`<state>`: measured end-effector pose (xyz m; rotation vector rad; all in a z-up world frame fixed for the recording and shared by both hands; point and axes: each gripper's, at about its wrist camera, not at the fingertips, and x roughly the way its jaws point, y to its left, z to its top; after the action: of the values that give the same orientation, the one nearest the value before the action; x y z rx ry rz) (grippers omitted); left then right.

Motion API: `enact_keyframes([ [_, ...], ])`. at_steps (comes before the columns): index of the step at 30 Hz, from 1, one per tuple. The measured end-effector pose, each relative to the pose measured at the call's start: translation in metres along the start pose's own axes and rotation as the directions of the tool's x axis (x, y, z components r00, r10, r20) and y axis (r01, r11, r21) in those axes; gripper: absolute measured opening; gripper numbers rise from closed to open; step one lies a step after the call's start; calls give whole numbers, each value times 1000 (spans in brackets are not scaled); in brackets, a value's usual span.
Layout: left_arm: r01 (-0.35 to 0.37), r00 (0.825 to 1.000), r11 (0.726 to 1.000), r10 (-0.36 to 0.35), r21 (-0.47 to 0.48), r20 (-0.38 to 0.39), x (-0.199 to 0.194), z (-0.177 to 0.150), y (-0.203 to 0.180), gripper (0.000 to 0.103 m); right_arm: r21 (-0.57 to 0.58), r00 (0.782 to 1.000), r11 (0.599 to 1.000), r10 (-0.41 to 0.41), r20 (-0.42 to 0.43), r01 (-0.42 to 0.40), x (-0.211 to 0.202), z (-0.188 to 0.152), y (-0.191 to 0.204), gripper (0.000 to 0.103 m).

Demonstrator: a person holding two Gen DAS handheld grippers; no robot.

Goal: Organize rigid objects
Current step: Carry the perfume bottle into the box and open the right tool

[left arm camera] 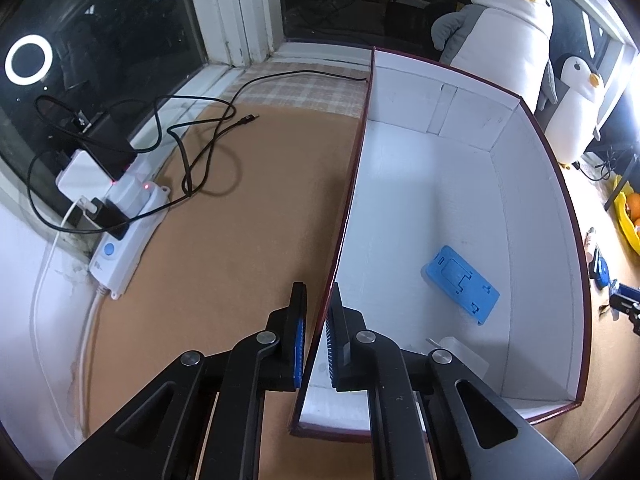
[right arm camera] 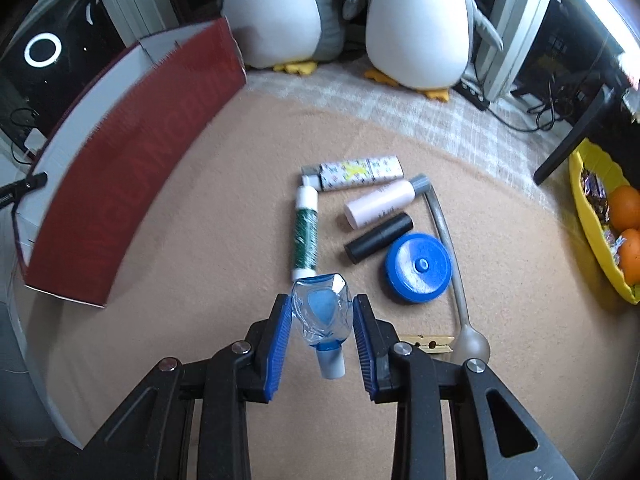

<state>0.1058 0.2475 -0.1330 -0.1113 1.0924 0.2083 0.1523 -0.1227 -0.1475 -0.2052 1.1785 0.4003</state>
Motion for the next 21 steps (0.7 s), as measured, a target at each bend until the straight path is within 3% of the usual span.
enact_keyframes([
  [11,34,999,999,-33,-12,38,-9,-9,6,8,-98,988,992,87,128,-74,-50,27,87,28],
  [21,55,996,998,-54,-24,65,-10,-14,10,7,-192,974,972,165,154,-134,-56,52,178,28],
])
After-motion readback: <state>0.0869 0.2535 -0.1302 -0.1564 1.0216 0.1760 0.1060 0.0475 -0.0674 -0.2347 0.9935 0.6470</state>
